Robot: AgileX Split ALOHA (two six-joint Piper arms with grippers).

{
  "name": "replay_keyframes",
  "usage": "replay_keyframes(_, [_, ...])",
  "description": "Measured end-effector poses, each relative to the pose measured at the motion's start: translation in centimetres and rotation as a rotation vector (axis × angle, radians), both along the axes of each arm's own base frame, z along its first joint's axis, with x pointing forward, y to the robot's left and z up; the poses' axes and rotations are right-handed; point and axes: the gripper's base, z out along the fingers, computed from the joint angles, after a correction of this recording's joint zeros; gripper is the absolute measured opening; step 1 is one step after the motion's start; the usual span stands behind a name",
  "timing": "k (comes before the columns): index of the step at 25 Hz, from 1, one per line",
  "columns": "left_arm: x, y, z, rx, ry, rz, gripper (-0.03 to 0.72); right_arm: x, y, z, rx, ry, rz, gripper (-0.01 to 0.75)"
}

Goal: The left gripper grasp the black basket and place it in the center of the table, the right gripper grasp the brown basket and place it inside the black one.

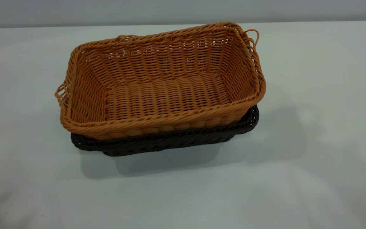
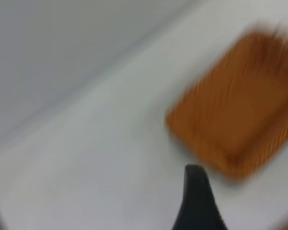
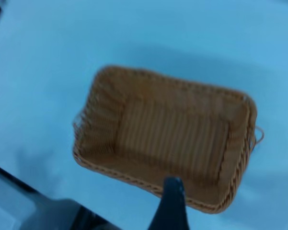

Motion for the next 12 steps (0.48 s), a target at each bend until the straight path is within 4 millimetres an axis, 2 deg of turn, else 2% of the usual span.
replay_keyframes(4, [0.0,0.8,-0.1,-0.027,0.012,0.132,0.453,-4.5,-1.5,3.2,0.039,-0.112,-0.008,0.565])
replay_keyframes(7, [-0.5,1.0,-1.0,-0.035,0.03,0.146,0.453,-7.8,-2.8,3.3,0.029,-0.145,-0.018,0.565])
replay_keyframes(11, [-0.8,1.1,-3.6,-0.002,0.094,0.15,0.453,-11.4,-4.5,0.0,-0.038,-0.102,-0.041,0.565])
replay_keyframes(12, [-0.9,1.2,-4.3,0.007,0.112,0.152,0.453,-12.1,-4.8,-1.3,-0.062,-0.075,-0.046,0.565])
